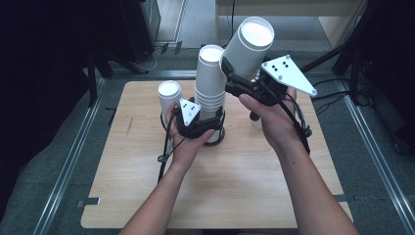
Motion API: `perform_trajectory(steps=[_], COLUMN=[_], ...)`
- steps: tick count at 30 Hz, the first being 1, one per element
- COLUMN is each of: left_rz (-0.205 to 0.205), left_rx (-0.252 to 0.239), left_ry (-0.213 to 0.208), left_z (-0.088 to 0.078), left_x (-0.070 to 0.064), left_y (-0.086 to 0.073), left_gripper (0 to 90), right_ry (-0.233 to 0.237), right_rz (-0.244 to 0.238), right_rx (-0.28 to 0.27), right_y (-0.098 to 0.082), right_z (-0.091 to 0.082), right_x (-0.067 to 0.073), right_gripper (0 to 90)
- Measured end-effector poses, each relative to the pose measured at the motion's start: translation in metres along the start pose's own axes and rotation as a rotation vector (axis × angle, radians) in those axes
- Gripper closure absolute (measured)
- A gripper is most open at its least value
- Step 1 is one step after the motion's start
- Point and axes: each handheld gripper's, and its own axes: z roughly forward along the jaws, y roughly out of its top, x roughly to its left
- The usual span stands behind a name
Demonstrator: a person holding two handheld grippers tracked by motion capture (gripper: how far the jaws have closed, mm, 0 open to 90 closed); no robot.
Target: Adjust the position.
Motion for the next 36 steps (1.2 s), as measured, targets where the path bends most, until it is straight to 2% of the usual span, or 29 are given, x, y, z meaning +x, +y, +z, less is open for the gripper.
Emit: perform_trajectory(steps=[6,12,15,25,32,36], left_rz=[-0.025,-0.009,-0.001,-0.031,-0.018,-0.026], left_rx=[-0.017,-0.032,-0.031,-0.015,-0.006,0.006], left_ry=[-0.021,-0.045,-0.053,-0.086,-0.092,-0.102], left_z=[-0.012,-0.027,-0.034,-0.058,-0.073,-0.078], left_x=[0.003,-0.002,-0.003,0.000,-0.001,-0.002], left_y=[0.002,0.004,0.001,-0.008,-0.016,-0.024], left_gripper=[5.1,5.1,5.1,5.1,5.1,5.1], right_ry=[-0.001,-0.005,-0.003,-0.001,-0.010,-0.011], right_rz=[0.007,0.009,0.004,0.008,0.028,0.028], right_rx=[0.003,0.009,0.010,0.032,0.046,0.056], right_y=[-0.006,-0.015,-0.020,-0.039,-0.053,-0.062], right_z=[-0.013,-0.024,-0.030,-0.051,-0.064,-0.072], right_x=[-0.005,-0.006,-0.007,-0.010,-0.014,-0.015], right_gripper=[13.2,13.2,13.2,13.2,13.2,13.2])
